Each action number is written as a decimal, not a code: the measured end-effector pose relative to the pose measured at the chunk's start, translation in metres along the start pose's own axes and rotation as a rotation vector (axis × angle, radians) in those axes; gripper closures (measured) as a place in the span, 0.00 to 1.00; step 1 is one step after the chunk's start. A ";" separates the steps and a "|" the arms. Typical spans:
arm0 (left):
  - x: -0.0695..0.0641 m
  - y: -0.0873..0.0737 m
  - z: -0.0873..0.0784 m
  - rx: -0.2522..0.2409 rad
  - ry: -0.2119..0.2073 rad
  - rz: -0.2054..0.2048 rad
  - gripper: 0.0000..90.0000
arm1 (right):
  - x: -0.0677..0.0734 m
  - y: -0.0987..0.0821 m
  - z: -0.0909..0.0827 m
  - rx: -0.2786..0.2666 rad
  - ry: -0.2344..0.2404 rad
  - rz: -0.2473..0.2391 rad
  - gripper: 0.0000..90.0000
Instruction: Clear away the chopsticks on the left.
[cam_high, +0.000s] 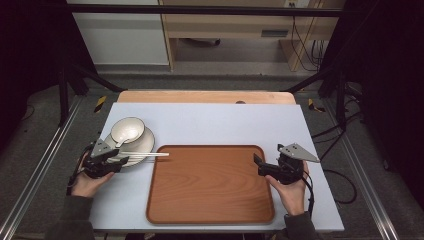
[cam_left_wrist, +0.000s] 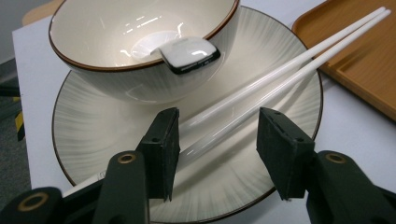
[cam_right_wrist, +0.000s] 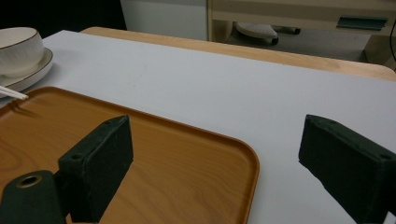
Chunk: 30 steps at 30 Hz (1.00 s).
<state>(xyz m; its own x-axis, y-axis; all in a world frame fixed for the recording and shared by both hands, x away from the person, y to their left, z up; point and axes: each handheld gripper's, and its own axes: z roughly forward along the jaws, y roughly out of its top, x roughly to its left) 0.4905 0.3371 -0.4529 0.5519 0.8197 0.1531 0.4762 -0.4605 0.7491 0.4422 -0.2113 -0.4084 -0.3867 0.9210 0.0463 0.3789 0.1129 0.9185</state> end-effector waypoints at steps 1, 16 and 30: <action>0.000 0.000 0.000 -0.001 0.000 0.002 0.56 | 0.000 0.000 0.000 -0.001 0.000 0.001 0.11; -0.004 0.000 -0.002 0.011 -0.046 -0.010 0.75 | -0.001 0.001 -0.003 -0.007 0.007 0.011 0.11; -0.016 0.003 -0.005 0.031 -0.059 -0.008 0.86 | -0.002 0.000 -0.002 0.000 0.005 0.008 0.11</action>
<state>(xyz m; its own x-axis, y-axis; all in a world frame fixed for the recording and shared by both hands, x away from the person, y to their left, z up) 0.4793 0.3245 -0.4497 0.5867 0.8025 0.1084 0.5010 -0.4648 0.7300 0.4414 -0.2140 -0.4078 -0.3874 0.9202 0.0558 0.3824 0.1053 0.9180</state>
